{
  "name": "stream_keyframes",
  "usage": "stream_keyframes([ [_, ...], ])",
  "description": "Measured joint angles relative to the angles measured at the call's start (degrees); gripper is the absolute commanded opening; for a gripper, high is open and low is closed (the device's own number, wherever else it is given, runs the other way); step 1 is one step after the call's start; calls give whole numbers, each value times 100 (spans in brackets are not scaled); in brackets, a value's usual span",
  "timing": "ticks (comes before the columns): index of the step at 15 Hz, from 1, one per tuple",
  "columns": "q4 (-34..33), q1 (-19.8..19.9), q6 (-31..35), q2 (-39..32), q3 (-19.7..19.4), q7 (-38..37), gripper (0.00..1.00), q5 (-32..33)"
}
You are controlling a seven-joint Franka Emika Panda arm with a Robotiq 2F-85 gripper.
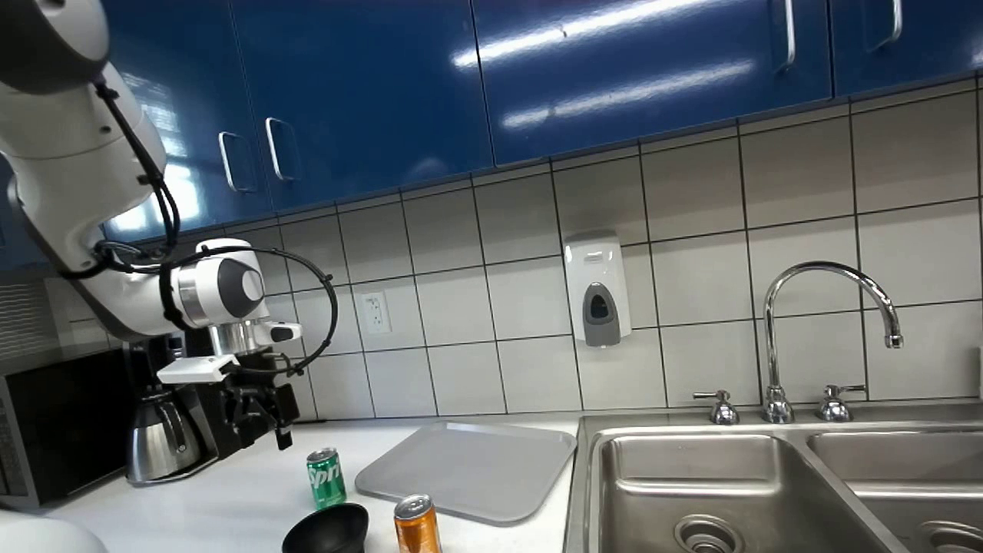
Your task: Put the green and orange can on the tray
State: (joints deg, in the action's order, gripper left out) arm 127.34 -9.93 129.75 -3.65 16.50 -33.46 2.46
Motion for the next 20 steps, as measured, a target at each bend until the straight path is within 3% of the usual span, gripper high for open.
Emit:
stream_keyframes([
  [8,-1181,-284,-20,-1200,-502,-29,100,15],
  [20,-1752,-403,-87,-1811,-964,-5,100,17],
])
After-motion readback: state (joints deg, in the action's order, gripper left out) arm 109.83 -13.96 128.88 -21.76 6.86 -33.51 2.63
